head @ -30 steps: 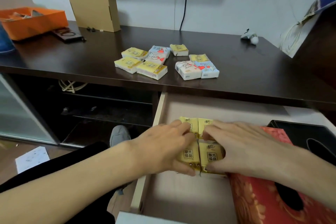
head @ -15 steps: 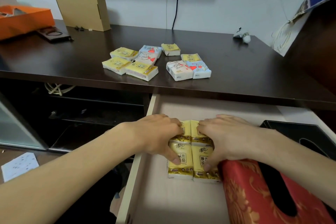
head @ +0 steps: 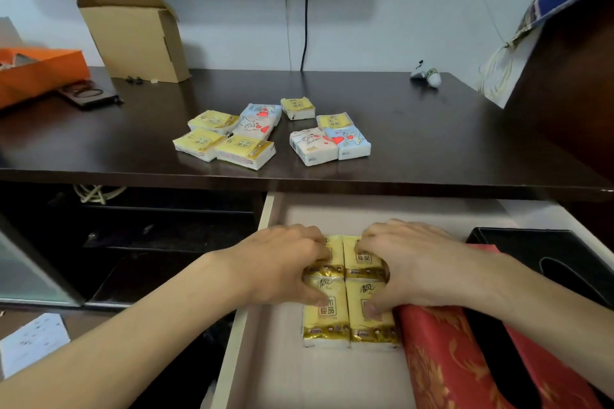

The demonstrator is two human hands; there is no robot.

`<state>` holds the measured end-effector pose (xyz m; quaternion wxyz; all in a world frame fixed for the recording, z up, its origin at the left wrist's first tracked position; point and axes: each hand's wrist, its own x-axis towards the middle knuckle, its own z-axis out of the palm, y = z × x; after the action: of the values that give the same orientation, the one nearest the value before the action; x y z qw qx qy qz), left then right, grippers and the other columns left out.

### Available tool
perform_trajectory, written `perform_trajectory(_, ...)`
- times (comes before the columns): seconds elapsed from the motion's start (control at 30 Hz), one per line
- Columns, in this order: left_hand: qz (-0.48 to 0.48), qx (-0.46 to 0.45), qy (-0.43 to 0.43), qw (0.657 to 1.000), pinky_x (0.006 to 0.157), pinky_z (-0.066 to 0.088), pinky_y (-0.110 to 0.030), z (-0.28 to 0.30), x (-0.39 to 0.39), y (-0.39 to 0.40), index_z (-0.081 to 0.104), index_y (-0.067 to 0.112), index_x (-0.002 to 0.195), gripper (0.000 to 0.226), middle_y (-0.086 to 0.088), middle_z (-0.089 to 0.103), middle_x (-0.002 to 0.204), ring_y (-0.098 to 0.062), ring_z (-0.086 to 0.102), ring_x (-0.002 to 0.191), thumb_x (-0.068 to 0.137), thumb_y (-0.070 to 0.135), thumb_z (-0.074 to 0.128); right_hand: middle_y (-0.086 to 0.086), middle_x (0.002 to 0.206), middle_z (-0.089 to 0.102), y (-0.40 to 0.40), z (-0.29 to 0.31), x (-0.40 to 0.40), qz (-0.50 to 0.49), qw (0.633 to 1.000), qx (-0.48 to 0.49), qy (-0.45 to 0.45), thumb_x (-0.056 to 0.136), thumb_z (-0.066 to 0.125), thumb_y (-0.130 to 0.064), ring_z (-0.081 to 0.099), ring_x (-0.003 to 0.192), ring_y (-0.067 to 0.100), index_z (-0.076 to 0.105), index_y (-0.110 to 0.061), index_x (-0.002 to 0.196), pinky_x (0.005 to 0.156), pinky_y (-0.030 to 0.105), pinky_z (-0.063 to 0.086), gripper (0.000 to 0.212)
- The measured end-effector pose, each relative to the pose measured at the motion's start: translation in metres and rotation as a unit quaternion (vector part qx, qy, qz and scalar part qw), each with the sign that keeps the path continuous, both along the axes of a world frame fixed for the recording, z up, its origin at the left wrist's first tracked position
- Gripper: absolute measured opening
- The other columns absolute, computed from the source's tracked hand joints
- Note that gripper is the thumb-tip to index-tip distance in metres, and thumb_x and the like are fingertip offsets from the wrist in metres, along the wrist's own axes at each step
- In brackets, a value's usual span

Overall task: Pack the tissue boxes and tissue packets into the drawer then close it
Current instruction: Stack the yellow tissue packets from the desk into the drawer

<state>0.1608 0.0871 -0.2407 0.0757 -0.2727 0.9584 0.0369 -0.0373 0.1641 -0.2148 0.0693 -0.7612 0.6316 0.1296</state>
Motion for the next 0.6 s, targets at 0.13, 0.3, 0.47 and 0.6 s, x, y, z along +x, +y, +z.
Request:
perform_trajectory(0.13,0.042,-0.001,0.069,0.997,0.085,0.051,-0.038,0.020,0.011,0.002,0.060,0.033,0.124,0.046,0.013,0.058,0.119,-0.011,0.057,0.110,0.089,0.062,0.054,-0.020,0.120,0.062,0.004,0.018,-0.006,-0.039,0.994,-0.059,-0.085,0.074,0.058,-0.081,0.058,0.115,0.010,0.061,-0.041,0.125,0.094,0.041,0.051,0.065)
perform_trajectory(0.3,0.140,-0.051,0.236,0.960,0.082,0.052,-0.036,0.052,0.038,-0.008,0.068,0.038,0.104,0.026,0.021,0.064,0.100,0.000,0.059,0.097,0.091,0.055,0.053,-0.029,0.083,0.073,-0.017,0.047,-0.003,-0.078,0.950,-0.174,-0.247,0.079,0.061,-0.063,0.067,0.084,-0.007,0.074,-0.044,0.089,0.080,0.029,0.056,0.025)
perform_trajectory(0.47,0.263,-0.141,0.352,0.887,0.077,0.053,-0.034,0.055,0.078,-0.048,0.070,0.034,0.108,0.022,0.020,0.064,0.109,-0.004,0.060,0.101,0.092,0.040,0.057,-0.016,0.085,0.077,-0.069,0.053,0.024,-0.053,0.901,-0.206,-0.378,0.091,0.071,-0.029,0.069,0.084,-0.002,0.078,-0.035,0.088,0.084,0.033,0.057,0.010)
perform_trajectory(0.6,0.343,-0.146,0.333,0.866,0.093,0.050,-0.040,0.040,0.105,-0.078,0.055,0.023,0.139,0.047,0.006,0.049,0.144,-0.015,0.046,0.129,0.093,0.034,0.059,-0.016,0.105,0.070,-0.109,0.043,0.062,-0.003,0.905,-0.224,-0.362,0.095,0.068,-0.031,0.062,0.098,0.002,0.074,-0.037,0.109,0.084,0.035,0.053,0.016)
